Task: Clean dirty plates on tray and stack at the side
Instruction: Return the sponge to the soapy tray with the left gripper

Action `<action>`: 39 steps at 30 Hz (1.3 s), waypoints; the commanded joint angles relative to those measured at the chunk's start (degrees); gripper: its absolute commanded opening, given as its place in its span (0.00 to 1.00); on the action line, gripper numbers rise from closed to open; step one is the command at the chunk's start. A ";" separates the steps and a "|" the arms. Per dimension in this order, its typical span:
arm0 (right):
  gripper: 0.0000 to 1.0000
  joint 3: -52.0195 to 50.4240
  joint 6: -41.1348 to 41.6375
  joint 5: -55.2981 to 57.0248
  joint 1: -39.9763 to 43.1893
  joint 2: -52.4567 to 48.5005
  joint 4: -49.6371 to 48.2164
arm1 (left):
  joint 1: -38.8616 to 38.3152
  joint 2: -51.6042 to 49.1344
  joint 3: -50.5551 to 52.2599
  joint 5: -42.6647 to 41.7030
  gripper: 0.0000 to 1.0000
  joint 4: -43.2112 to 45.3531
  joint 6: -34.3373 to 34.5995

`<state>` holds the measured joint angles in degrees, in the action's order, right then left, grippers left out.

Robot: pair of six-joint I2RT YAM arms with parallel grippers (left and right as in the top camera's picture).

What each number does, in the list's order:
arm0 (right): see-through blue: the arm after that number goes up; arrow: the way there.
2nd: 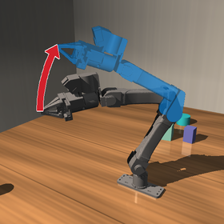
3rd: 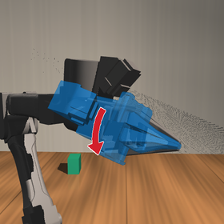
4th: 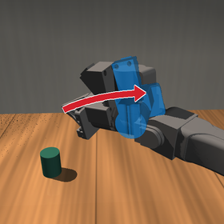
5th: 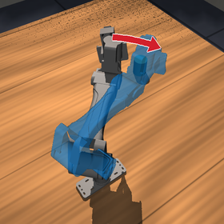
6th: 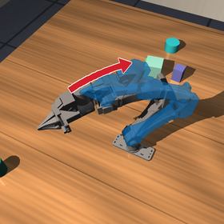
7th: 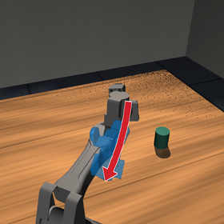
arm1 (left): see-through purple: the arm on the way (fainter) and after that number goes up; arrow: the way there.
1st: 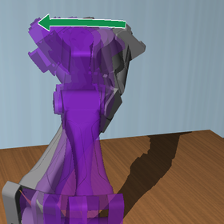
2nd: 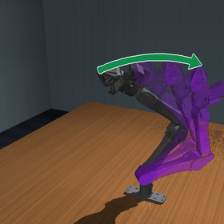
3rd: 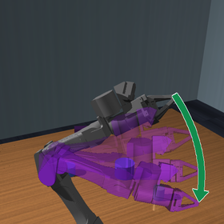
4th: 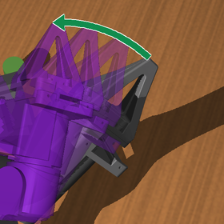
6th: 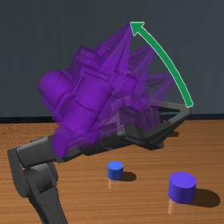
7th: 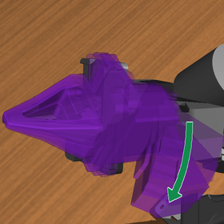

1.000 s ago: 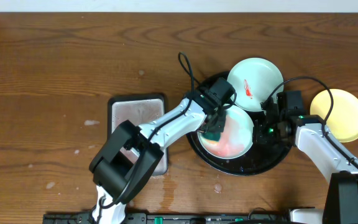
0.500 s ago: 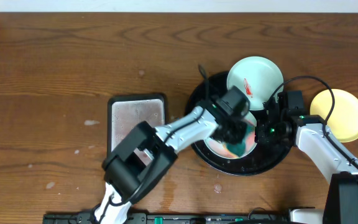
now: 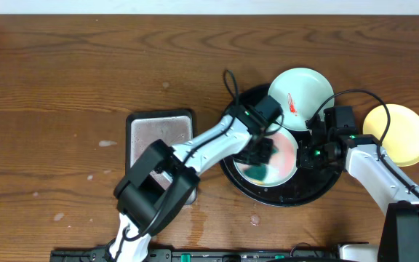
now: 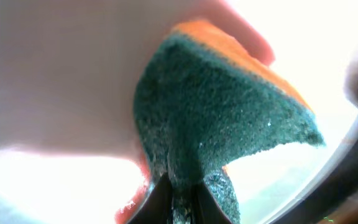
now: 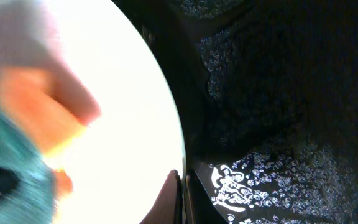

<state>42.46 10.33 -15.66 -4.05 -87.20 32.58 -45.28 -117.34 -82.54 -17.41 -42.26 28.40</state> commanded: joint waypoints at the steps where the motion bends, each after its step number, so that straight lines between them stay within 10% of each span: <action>1: 0.01 0.83 -0.76 0.83 0.31 0.66 0.00 | 2.14 1.20 -0.92 17.20 0.07 -4.09 0.83; 13: 0.01 1.53 -0.79 0.83 0.33 1.07 -0.55 | 4.35 18.10 -1.44 17.94 0.07 -12.92 0.83; 27: 0.01 4.50 0.96 11.41 -6.56 12.94 7.96 | 26.29 25.11 7.82 17.84 0.09 -20.35 -3.61; 39: 0.38 3.65 -2.27 1.84 -3.26 0.63 3.10 | 28.76 27.76 12.63 13.38 0.32 -16.46 -5.49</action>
<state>46.13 9.04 -11.00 -7.64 -83.09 36.27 -16.71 -92.03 -67.88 -3.29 -58.06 23.70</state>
